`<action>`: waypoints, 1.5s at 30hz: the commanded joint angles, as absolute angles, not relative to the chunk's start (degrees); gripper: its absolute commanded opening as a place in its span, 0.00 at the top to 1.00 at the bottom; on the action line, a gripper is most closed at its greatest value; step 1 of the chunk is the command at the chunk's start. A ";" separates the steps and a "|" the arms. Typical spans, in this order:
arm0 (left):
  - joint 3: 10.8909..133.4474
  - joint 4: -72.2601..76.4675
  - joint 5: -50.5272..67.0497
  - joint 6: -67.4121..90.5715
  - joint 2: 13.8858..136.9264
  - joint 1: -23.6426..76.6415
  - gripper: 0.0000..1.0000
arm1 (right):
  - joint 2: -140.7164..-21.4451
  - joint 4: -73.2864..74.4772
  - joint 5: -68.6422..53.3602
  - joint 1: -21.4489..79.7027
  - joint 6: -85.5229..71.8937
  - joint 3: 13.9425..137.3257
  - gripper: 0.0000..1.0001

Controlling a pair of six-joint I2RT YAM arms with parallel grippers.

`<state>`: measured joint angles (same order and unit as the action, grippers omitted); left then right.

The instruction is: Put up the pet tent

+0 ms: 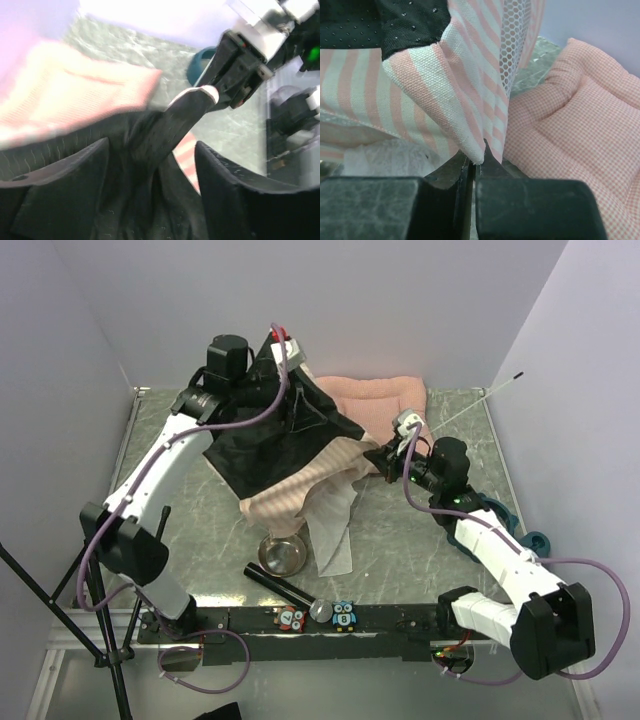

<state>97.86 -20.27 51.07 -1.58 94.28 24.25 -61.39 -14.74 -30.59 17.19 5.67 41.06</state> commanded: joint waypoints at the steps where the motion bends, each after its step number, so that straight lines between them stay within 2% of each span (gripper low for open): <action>1: 106.86 -36.00 47.39 -31.95 89.56 30.48 0.24 | -58.97 -14.33 -35.24 16.70 7.91 44.82 1.00; 5: 108.98 -43.93 41.75 -44.36 91.31 37.69 0.22 | -58.54 -13.19 -36.21 16.70 8.87 45.53 1.00; 9: 107.49 -41.58 39.11 -45.96 92.63 39.29 0.21 | -57.92 -12.31 -37.09 16.70 9.67 45.79 1.00; 15: 108.81 -41.93 37.35 -46.06 96.94 40.16 0.22 | -56.87 -11.25 -37.35 16.79 8.88 46.40 1.00; 22: 102.75 -34.38 38.23 -38.51 97.12 41.40 0.26 | -55.64 -10.11 -37.09 17.31 7.38 46.76 1.00; 23: 102.22 -32.71 38.41 -37.02 96.95 41.40 0.30 | -55.37 -9.85 -37.18 17.49 7.30 46.76 1.00; 27: 101.08 -27.52 41.82 -31.13 96.42 41.05 0.59 | -54.41 -7.83 -38.14 17.84 6.51 47.63 1.00; 28: 100.81 -25.94 43.66 -29.20 96.16 40.61 0.72 | -53.97 -7.04 -38.41 17.84 6.42 48.07 1.00; 29: 100.38 -24.80 46.47 -27.53 95.72 39.91 0.87 | -53.44 -5.47 -38.93 17.84 6.33 48.77 0.96; 30: 99.94 -23.57 49.10 -25.42 95.36 38.77 0.97 | -52.92 -3.36 -39.20 17.84 6.59 49.65 0.82; 31: 99.24 -21.29 52.00 -23.23 94.93 37.19 0.99 | -52.13 -0.29 -39.37 17.84 7.03 51.31 0.63; 32: 98.45 -19.44 54.03 -20.85 94.49 35.79 0.99 | -51.42 4.70 -39.64 17.84 7.81 53.42 0.52; 33: 98.00 -18.38 55.97 -19.00 94.31 33.94 0.99 | -50.46 8.14 -40.25 17.75 8.43 55.18 0.43; 34: 97.91 -17.76 58.25 -18.11 94.31 32.36 0.99 | -49.32 11.39 -41.30 17.58 9.05 57.20 0.38; 36: 98.78 -18.01 60.98 -17.14 95.00 29.81 0.99 | -46.07 15.19 -44.72 17.40 9.67 58.71 0.32; 40: 102.47 -21.26 66.16 -17.93 97.38 27.69 0.99 | -40.79 17.31 -44.39 17.49 6.51 59.50 0.28; 45: 105.03 -24.16 72.41 -17.93 98.00 26.54 0.99 | -39.46 12.76 -27.89 17.05 5.10 63.53 0.27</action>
<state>101.23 -23.88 62.41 -18.70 98.52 26.37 -38.70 15.09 -39.66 17.47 6.79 59.33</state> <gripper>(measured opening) 0.025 0.721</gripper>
